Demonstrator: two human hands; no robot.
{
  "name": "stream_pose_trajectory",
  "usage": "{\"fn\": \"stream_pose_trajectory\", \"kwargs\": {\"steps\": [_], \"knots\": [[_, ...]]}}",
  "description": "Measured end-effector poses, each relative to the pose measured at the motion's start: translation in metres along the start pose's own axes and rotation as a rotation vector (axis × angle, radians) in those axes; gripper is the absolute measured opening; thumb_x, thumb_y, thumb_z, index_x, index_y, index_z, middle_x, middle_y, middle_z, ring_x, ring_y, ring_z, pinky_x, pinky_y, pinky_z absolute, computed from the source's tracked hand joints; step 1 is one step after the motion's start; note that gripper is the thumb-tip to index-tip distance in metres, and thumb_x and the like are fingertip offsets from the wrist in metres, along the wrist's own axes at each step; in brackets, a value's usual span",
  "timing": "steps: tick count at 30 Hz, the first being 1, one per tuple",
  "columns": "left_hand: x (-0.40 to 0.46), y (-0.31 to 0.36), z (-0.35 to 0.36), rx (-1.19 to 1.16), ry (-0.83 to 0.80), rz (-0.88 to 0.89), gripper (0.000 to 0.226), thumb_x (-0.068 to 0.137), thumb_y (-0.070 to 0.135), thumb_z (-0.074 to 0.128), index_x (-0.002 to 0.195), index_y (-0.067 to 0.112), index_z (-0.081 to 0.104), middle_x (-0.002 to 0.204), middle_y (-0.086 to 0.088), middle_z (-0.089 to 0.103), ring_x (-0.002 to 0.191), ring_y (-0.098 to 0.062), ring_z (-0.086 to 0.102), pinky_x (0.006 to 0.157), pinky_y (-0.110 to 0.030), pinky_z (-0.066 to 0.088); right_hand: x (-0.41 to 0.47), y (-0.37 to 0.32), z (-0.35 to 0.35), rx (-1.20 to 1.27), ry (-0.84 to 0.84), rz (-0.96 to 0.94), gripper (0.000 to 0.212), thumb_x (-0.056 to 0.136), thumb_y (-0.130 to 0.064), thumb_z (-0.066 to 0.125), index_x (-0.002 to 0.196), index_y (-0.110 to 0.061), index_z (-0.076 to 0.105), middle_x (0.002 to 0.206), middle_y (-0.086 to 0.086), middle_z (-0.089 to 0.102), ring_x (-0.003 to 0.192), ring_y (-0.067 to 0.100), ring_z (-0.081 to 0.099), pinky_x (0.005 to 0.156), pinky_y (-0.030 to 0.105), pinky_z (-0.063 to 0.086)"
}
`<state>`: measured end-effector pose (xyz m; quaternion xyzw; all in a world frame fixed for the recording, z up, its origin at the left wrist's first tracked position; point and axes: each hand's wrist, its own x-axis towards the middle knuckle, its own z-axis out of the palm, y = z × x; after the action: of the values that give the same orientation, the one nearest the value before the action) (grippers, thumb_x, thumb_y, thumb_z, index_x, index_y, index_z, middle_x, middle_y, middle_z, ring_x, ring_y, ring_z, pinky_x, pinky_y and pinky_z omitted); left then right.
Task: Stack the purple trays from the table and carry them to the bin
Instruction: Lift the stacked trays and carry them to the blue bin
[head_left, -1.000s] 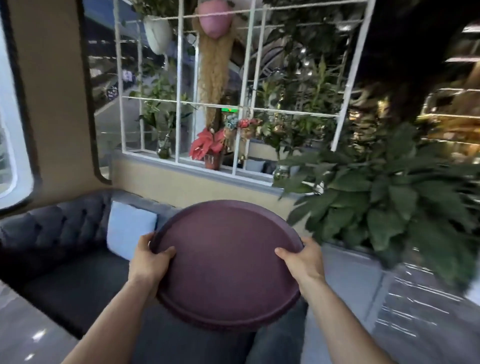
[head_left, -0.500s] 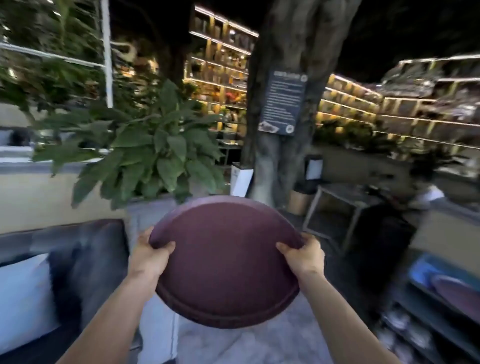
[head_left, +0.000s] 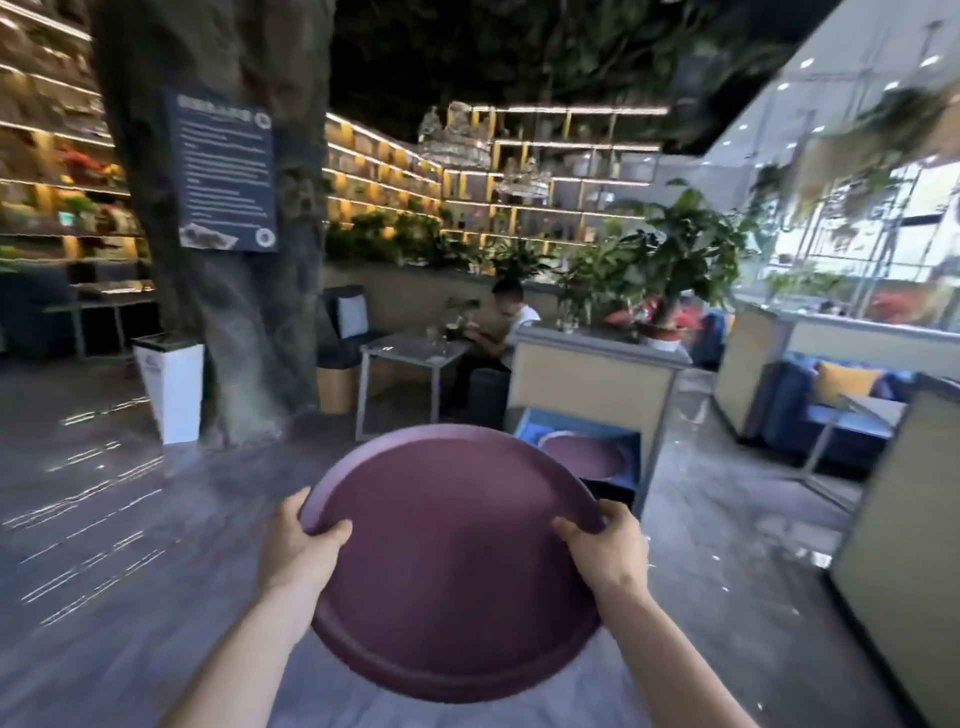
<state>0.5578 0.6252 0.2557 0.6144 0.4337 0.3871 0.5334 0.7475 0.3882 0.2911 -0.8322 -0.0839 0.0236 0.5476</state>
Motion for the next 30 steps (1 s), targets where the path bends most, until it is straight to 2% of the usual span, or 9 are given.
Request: {"fn": "stream_pose_trajectory", "kwargs": {"steps": [6, 14, 18, 24, 30], "knots": [[-0.007, 0.011, 0.131, 0.005, -0.176, -0.020, 0.062, 0.079, 0.020, 0.076, 0.134, 0.033, 0.049, 0.117, -0.003, 0.065, 0.103, -0.031, 0.063, 0.094, -0.046, 0.051, 0.067, 0.047, -0.075, -0.024, 0.146, 0.097, 0.061, 0.068, -0.038, 0.080, 0.122, -0.017, 0.060, 0.115, 0.010, 0.068, 0.109, 0.033, 0.062, 0.096, 0.041, 0.048], [-0.015, 0.010, 0.239, 0.036, -0.266, 0.002, 0.061, 0.080, 0.017, 0.076, 0.135, 0.028, 0.051, 0.122, -0.003, 0.064, 0.103, -0.029, 0.062, 0.087, -0.040, 0.050, 0.123, 0.093, -0.125, -0.014, 0.245, 0.178, 0.063, 0.073, -0.038, 0.078, 0.127, -0.014, 0.057, 0.122, 0.014, 0.065, 0.114, 0.035, 0.059, 0.099, 0.041, 0.047], [-0.003, 0.009, 0.271, 0.064, -0.293, 0.008, 0.056, 0.082, 0.017, 0.074, 0.134, 0.025, 0.052, 0.117, -0.003, 0.064, 0.093, -0.026, 0.061, 0.071, -0.035, 0.046, 0.147, 0.105, -0.124, -0.028, 0.266, 0.215, 0.063, 0.074, -0.039, 0.077, 0.128, -0.014, 0.056, 0.123, 0.014, 0.064, 0.114, 0.036, 0.059, 0.098, 0.041, 0.046], [0.046, 0.000, 0.316, 0.093, -0.340, -0.022, 0.060, 0.080, 0.019, 0.076, 0.134, 0.028, 0.051, 0.117, -0.001, 0.063, 0.100, -0.028, 0.063, 0.089, -0.043, 0.053, 0.198, 0.113, -0.094, -0.051, 0.283, 0.247, 0.054, 0.073, -0.038, 0.077, 0.120, -0.018, 0.059, 0.115, 0.010, 0.068, 0.108, 0.034, 0.062, 0.094, 0.040, 0.049], [0.135, -0.008, 0.368, 0.051, -0.384, -0.038, 0.057, 0.082, 0.011, 0.074, 0.133, 0.022, 0.052, 0.112, -0.001, 0.062, 0.095, -0.026, 0.061, 0.085, -0.038, 0.050, 0.275, 0.106, -0.037, -0.067, 0.297, 0.274, 0.057, 0.074, -0.037, 0.078, 0.123, -0.015, 0.057, 0.116, 0.013, 0.066, 0.110, 0.035, 0.061, 0.095, 0.040, 0.047]]}}
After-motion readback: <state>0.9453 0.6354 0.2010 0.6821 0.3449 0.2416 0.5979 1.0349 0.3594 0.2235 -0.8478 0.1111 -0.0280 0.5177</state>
